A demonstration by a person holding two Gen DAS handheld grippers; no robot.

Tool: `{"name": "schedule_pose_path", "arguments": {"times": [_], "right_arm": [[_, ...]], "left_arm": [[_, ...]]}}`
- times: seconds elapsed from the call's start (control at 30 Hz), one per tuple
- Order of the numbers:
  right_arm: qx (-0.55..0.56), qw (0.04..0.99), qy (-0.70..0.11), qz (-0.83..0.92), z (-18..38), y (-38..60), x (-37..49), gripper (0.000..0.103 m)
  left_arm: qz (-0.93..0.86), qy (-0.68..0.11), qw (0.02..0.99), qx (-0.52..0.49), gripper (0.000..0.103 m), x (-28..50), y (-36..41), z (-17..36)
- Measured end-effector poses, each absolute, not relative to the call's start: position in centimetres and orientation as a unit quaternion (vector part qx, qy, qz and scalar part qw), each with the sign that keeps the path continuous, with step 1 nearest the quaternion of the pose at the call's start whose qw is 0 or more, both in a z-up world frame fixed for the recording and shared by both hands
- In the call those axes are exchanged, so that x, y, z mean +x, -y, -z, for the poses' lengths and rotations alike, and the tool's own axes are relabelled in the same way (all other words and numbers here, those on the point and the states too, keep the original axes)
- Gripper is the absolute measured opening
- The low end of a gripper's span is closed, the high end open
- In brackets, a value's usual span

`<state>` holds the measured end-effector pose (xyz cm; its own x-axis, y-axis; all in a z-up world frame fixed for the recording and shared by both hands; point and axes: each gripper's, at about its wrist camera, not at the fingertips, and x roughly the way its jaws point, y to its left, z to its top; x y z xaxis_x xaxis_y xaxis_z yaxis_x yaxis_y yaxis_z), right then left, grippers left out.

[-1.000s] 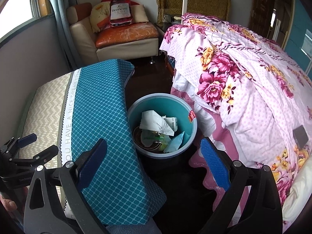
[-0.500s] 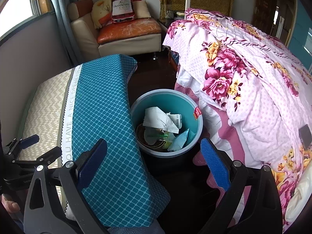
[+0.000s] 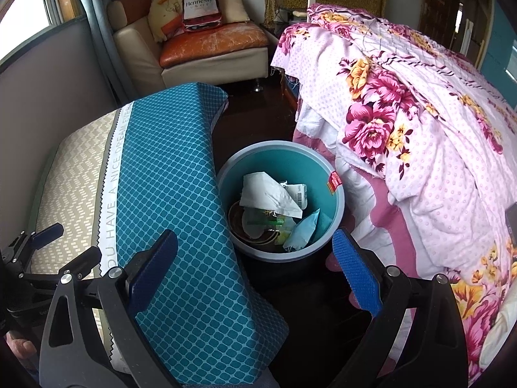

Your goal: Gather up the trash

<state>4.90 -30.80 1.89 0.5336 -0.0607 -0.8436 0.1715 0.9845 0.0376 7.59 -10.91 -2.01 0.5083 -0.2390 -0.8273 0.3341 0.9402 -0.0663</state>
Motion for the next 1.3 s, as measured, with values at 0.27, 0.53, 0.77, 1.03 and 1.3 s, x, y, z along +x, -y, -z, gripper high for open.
{"name": "schedule_pose_path", "arguments": {"times": [0.27,0.53,0.77,1.03,1.3], "right_arm": [[0.058,0.87,-0.484,0.068,-1.0,30.8,5.2,0.093],[0.058,0.868,-0.488,0.071,-0.6,30.9,5.5,0.093],[0.057,0.868,-0.489,0.071,-0.6,30.8,5.6,0.093],[0.057,0.867,-0.489,0.072,-0.6,30.7,5.6,0.093],[0.056,0.868,-0.488,0.073,-0.7,30.6,5.6,0.093]], "left_arm": [[0.159,-0.469,0.867,0.056,0.099,7.8,11.0,2.6],[0.157,-0.47,0.867,0.05,0.099,8.0,10.7,2.9],[0.157,-0.471,0.867,0.049,0.099,8.0,10.5,2.9],[0.155,-0.47,0.868,0.048,0.099,8.1,10.4,2.9],[0.156,-0.469,0.868,0.049,0.099,8.1,10.4,2.9]]}}
